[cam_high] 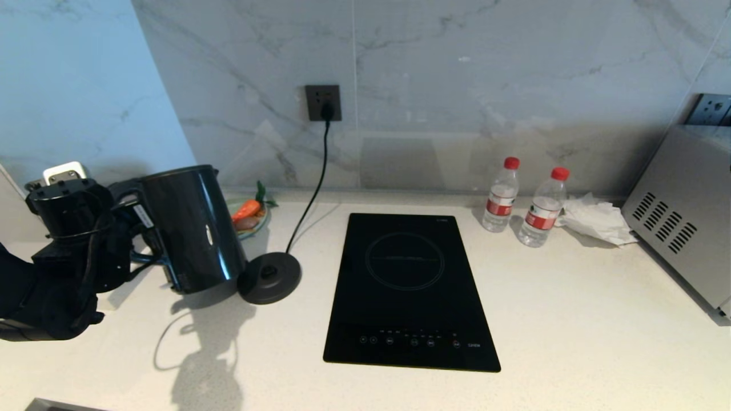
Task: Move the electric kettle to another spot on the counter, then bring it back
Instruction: Place it by the sink
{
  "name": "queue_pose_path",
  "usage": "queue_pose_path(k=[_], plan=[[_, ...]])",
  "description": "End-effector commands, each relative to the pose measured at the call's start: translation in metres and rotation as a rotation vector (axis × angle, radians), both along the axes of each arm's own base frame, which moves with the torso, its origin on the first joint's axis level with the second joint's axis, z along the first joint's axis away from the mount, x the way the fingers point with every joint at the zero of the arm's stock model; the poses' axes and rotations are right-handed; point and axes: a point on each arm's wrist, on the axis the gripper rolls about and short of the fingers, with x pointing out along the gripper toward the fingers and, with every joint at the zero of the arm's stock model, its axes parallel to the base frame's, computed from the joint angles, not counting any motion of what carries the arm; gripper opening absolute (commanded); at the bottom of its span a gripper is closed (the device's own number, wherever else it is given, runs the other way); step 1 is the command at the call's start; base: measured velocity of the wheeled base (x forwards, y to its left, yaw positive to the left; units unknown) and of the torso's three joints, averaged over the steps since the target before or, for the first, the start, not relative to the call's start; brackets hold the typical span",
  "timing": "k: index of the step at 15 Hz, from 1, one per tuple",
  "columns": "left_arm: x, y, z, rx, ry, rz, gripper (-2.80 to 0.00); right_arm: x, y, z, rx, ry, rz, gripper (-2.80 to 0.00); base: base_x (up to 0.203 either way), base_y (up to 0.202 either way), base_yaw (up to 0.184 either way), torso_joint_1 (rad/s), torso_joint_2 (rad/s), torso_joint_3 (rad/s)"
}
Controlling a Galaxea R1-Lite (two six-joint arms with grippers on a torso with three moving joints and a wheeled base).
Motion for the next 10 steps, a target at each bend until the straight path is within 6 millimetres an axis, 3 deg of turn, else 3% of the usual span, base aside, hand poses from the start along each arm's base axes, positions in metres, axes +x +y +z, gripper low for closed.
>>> queue_pose_path(k=[1, 10], plan=[[0.000, 0.006, -0.001, -0.001, -0.002, 0.006, -2.80, 0.000, 0.000, 0.000, 0.000, 0.001, 0.000, -2.80, 0.000, 0.000, 0.000, 0.000, 0.00, 0.000], [-0.005, 0.023, -0.007, 0.001, -0.004, -0.016, -2.80, 0.000, 0.000, 0.000, 0.000, 0.000, 0.000, -2.80, 0.000, 0.000, 0.000, 0.000, 0.00, 0.000]])
